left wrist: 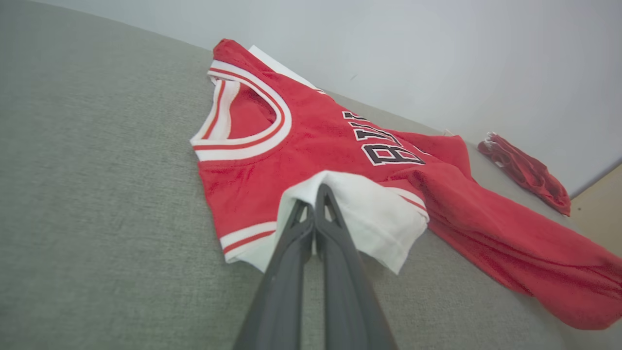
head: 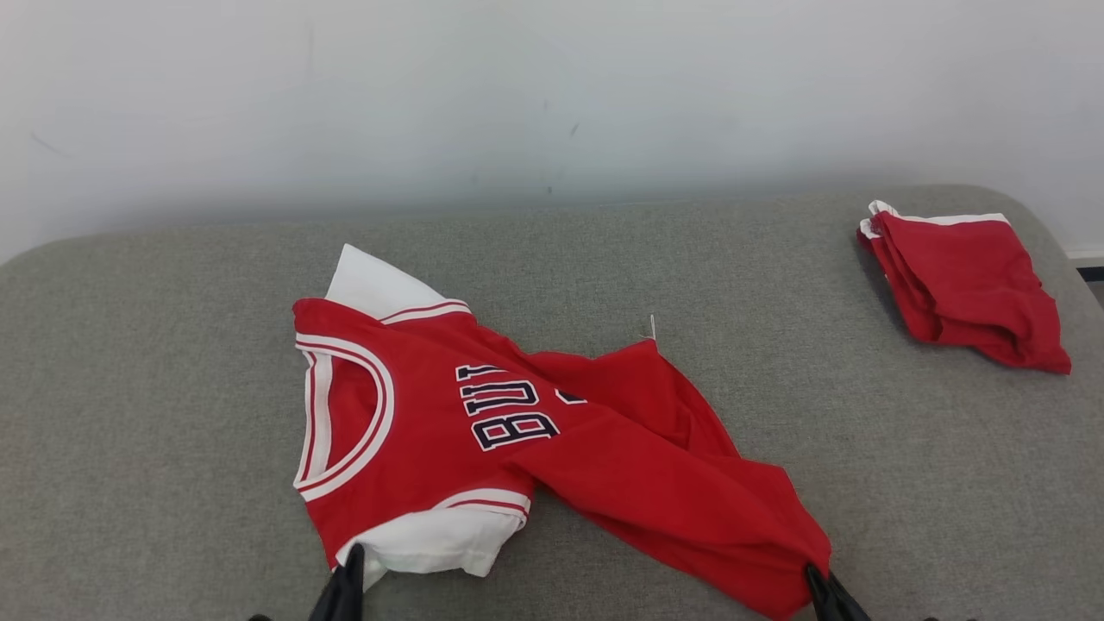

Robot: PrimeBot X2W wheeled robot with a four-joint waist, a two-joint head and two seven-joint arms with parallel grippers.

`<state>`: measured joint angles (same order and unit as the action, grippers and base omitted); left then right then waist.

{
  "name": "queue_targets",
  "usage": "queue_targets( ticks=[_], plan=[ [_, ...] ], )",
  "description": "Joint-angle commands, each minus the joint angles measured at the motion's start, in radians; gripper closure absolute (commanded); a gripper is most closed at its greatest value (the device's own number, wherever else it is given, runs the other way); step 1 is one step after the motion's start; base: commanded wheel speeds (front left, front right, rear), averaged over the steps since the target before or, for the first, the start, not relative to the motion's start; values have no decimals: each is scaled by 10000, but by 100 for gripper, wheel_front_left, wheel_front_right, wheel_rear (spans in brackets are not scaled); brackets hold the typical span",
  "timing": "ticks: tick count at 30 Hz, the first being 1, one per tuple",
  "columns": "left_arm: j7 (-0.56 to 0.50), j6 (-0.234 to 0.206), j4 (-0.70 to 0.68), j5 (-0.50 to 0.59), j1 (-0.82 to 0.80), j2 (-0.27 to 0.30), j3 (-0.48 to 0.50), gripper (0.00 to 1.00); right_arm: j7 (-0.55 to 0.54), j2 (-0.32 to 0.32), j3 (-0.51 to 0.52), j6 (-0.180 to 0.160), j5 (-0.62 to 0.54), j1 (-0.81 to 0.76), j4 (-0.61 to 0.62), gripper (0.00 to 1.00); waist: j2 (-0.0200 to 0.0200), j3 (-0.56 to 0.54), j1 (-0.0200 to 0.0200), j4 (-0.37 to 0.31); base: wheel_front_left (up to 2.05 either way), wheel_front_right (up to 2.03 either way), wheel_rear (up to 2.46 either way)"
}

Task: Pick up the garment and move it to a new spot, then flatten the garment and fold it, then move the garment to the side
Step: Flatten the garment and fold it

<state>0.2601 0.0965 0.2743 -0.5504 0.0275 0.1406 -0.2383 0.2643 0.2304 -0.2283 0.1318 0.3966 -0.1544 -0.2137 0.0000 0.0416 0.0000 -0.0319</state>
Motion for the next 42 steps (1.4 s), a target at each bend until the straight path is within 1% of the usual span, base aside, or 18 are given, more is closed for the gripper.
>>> queue_targets(
  ticks=[1,4,6,8,9,13,15,16,20,21,26,29,30,34,37,42],
  plan=[
    [38,-49,-225,129,104,172,80,100,16,118,-78,-27,144,144,173,100,0,-10,0,-1,0,0,0],
    [-116,-67,-943,359,-268,704,253,100,16,507,-353,-27,409,547,492,100,0,-10,0,-15,0,0,0],
    [-424,-107,-1413,512,-659,1038,309,100,16,837,-495,-27,602,930,632,100,0,12,0,2,0,0,0],
    [-831,-76,-1784,634,-1165,1489,361,100,18,864,-502,-27,1285,1350,799,100,0,78,0,29,0,0,0],
    [-1008,-38,-1954,670,-1508,1687,404,100,16,990,-532,-27,1559,1599,863,100,0,123,0,43,0,0,0],
    [-1765,94,-2374,532,-3273,2445,650,100,6,1731,-956,-27,2056,2958,924,100,0,525,0,34,0,0,0],
    [-2129,184,-2374,650,-4327,2887,588,100,-37,1965,-1141,-27,2317,3835,880,100,0,791,0,-5,0,0,0],
    [-2129,184,-2374,650,-4327,2887,588,100,-37,1965,-1141,-27,2317,3835,880,100,0,791,0,-5,0,0,0],
    [-2732,288,-2084,259,-6731,3276,445,100,-271,2333,-1392,-27,3023,5882,684,100,0,1553,0,-60,0,0,0],
    [-2920,311,-1934,314,-7349,3457,322,100,-402,2356,-1456,-27,3265,6475,606,100,0,1796,0,-91,0,0,0],
    [-3417,334,-681,-199,-10426,3697,-450,100,-1059,2420,-1578,-28,4240,9497,-318,100,0,2820,0,-105,0,0,0],
    [-3391,325,377,-608,-12143,3748,-604,100,-1458,2304,-1692,-26,4701,11279,-1082,100,0,3349,0,-184,0,0,0],
    [-3404,328,776,-771,-12654,3686,-607,100,-1595,2239,-1720,-28,4796,11813,-1394,100,0,3511,0,-225,0,0,0],
    [-3326,330,1966,-857,-14662,3739,-1005,100,-2063,2063,-1986,-28,5043,13802,-2476,100,0,4033,0,-360,0,0,0],
    [-3248,331,2659,-821,-16013,3804,-1357,100,-2275,1835,-1891,-28,5300,15126,-3323,100,0,4351,0,-479,0,0,0],
    [-3032,332,3786,-1071,-17889,3503,-1924,100,-2270,1701,-2091,-26,5206,16909,-4341,100,0,4710,0,-519,0,0,0]
  ],
)
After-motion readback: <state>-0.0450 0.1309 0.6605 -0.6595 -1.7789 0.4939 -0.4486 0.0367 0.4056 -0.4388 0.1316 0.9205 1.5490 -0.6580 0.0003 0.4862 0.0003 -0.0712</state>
